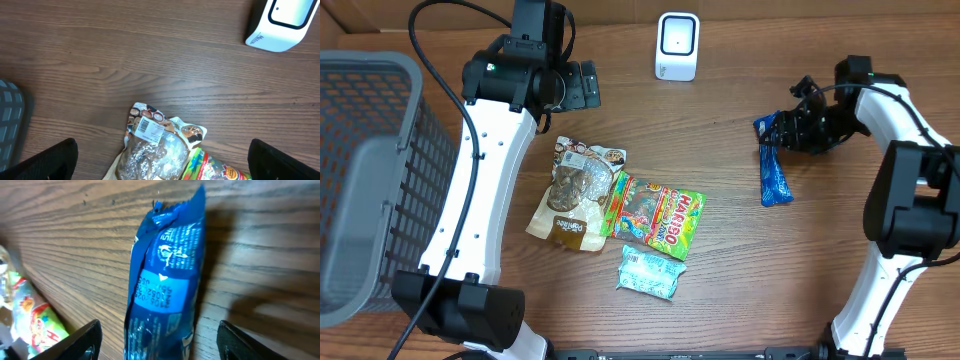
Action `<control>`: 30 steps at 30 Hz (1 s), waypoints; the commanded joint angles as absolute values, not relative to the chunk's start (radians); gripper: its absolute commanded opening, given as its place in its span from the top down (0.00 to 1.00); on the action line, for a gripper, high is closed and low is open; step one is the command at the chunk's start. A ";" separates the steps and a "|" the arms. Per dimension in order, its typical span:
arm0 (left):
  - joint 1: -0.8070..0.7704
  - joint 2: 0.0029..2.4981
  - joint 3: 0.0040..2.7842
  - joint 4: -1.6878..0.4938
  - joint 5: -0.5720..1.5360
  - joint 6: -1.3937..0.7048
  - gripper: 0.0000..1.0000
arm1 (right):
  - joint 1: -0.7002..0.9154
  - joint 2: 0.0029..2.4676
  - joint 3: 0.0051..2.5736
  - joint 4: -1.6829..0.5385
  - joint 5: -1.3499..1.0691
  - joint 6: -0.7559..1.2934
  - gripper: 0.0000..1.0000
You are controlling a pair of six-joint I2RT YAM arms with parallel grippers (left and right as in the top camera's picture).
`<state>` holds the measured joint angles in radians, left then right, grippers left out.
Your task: Scan the item barcode
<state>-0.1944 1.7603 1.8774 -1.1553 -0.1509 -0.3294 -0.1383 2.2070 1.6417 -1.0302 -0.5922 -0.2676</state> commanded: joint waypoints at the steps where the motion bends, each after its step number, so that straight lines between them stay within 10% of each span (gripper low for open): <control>1: -0.190 1.745 1.893 -1.155 -0.157 -0.307 0.00 | -0.196 2.219 1.644 -1.023 -0.688 -0.317 0.27; 30: -0.190 1.745 1.893 -1.155 -0.157 -0.307 0.00 | -0.162 2.222 1.492 -0.911 -0.765 -0.310 0.51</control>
